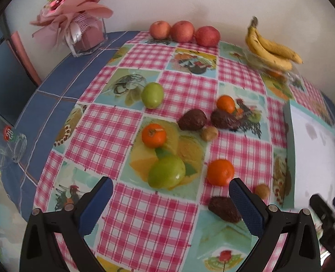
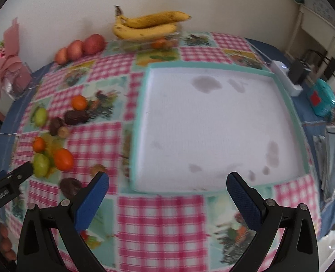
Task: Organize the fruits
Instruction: 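Grasp the green pear with the left tool while the right tool grasps the small brown fruit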
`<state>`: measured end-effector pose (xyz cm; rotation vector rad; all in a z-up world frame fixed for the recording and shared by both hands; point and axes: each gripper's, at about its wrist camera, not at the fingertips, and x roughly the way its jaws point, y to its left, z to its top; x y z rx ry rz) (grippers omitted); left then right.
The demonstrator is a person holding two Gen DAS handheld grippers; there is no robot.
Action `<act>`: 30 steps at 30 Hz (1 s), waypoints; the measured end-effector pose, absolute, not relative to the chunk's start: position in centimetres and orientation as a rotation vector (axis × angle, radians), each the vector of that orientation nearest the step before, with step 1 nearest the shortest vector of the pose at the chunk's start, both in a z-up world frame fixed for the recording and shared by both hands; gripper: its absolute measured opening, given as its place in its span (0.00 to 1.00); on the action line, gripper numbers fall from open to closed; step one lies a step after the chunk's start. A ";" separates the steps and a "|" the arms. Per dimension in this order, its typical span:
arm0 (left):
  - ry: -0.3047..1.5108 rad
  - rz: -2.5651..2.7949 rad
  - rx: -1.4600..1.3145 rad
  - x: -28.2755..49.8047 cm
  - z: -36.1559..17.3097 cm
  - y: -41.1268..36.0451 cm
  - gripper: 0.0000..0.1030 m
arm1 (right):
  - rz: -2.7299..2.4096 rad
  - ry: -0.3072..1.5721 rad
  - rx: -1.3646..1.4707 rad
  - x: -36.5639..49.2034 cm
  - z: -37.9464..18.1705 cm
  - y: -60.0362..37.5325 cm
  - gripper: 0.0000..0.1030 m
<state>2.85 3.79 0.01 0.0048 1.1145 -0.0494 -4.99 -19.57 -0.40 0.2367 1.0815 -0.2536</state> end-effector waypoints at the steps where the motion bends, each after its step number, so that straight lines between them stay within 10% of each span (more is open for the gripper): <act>1: 1.103 -0.044 -0.025 3.2 0.1 4.4 1.00 | -0.232 1.081 0.241 -4.7 -0.4 -19.2 1.00; 21: 1.153 -0.068 -0.183 7.0 -2.0 6.9 1.00 | -0.062 1.176 0.360 1.4 -2.5 -14.6 0.65; 30: 1.285 -0.079 -0.234 7.3 -5.6 6.5 0.76 | -0.050 1.265 0.369 1.4 -4.9 -14.4 0.44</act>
